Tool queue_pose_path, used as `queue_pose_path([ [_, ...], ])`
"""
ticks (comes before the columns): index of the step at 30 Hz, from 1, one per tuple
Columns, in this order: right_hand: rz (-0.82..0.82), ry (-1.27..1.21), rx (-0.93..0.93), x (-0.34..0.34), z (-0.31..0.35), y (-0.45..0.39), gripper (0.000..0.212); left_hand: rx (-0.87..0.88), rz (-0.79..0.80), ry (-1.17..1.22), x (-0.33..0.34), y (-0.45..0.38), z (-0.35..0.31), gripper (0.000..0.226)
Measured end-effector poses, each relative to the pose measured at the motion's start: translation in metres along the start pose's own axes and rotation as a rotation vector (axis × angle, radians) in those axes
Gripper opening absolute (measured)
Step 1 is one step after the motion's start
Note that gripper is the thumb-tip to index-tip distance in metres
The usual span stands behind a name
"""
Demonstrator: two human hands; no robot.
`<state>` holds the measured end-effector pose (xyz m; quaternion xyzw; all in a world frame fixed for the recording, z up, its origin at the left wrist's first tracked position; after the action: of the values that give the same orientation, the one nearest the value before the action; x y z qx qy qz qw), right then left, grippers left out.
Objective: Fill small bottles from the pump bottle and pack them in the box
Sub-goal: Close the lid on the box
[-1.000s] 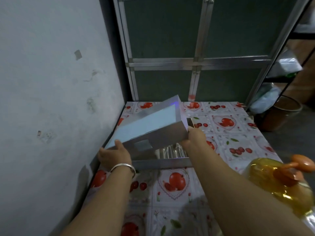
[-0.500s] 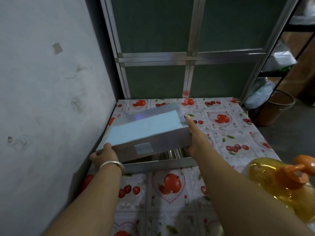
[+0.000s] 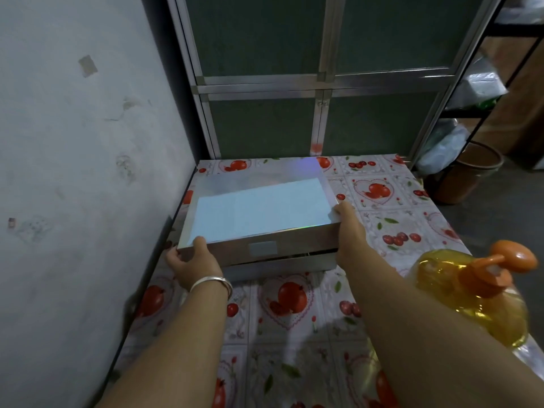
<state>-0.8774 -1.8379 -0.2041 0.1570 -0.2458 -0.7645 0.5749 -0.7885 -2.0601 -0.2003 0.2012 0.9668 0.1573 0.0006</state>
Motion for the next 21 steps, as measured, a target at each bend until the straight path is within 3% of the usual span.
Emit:
queue_pose_path([
  [3,-0.004,-0.007,0.006,-0.001,-0.007,-0.001,0.023,0.031,0.003,-0.022,0.001,0.0,0.001,0.042],
  [7,-0.041,0.017,0.009,0.0,-0.009,0.0,0.042,0.056,0.002,-0.026,0.005,0.001,0.002,0.044],
  [21,-0.184,0.18,0.009,-0.005,-0.014,-0.008,0.036,0.047,0.026,-0.097,0.009,-0.007,0.01,0.048],
])
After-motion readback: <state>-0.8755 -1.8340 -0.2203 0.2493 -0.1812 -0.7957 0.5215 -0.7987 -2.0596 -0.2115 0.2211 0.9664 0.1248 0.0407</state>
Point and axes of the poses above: each hand's wrist, its own y-axis away from the middle knuckle, its own x-axis out of the palm, z = x × y, the point moved 3 cm from there along -y, towards the middle knuckle, and after that the axes turned 4 degrees about y, right-handed, at the moved point
